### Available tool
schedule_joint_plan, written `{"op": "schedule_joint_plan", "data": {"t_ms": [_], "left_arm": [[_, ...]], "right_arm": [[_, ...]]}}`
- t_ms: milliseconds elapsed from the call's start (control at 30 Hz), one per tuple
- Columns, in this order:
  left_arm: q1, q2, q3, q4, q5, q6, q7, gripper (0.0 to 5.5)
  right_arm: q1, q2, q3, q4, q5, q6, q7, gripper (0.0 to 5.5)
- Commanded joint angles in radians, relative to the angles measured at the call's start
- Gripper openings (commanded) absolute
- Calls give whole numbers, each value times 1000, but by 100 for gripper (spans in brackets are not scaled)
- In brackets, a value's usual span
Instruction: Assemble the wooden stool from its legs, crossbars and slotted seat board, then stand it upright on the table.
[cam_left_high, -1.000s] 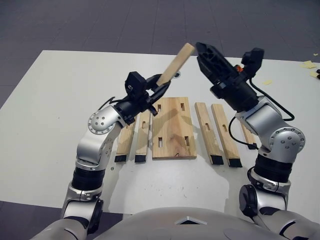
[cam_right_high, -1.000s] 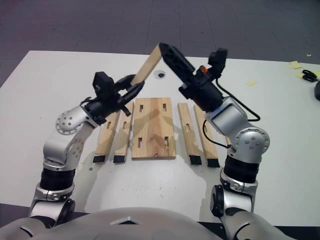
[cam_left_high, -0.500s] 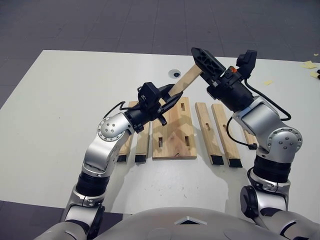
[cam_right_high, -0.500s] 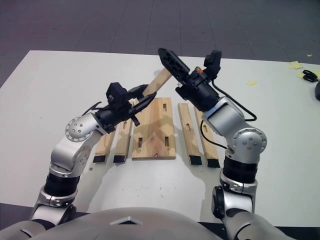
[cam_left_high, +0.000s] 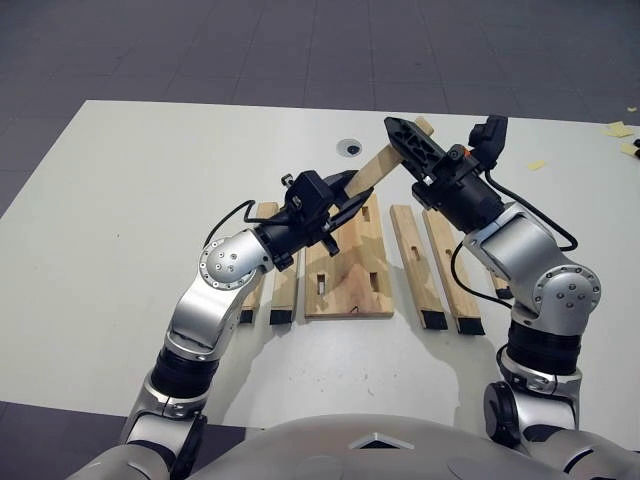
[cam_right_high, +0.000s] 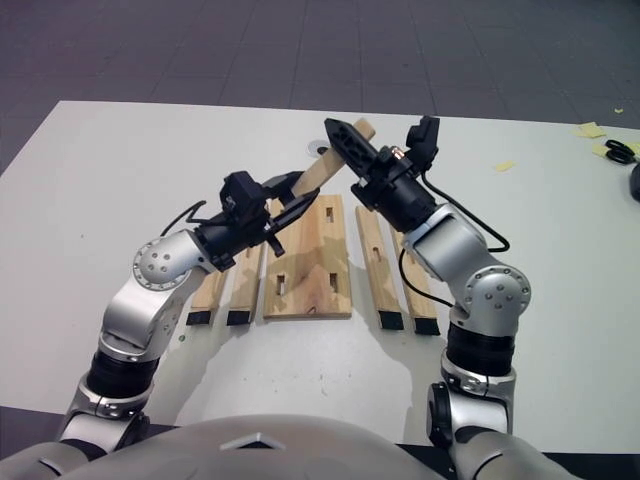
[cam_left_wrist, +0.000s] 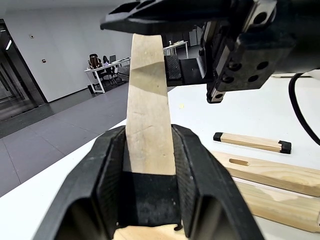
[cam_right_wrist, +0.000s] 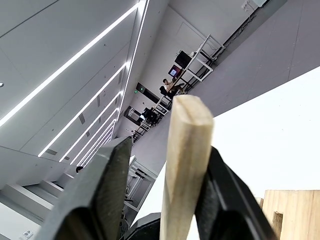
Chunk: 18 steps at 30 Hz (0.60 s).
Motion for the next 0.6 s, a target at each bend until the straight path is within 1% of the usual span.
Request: {"op": "schedule_joint_plan", "data": {"t_ms": [33,233,333,367,433,500,600], "left_arm": [[12,10,-13,16,20,10,-1,130],[15,17,-20,29,27,-2,-2,130],[16,20,-23,37,28,-5,-5,130],[18,17,-19,39,21,0,-4,167],[24,3,1,35,-15,8,-4,192],[29,-46,74,16,-131,53,14,225],[5,-128,264,-29,-428,153,83,273]], "right_arm": [[-2,-6,-9,-16,44,-16,27,129],[-7,-5,-6,-15,25,-38,39,44],[-16,-2,-9,-13,1,-53,41,44],[-18,-2,-13,-13,-26,-65,39,44],[-15,-10,-18,-14,-119,-95,37,44],[9,-30,-18,-7,-265,-142,47,43],[91,-68,-41,11,-452,-204,91,43]]}}
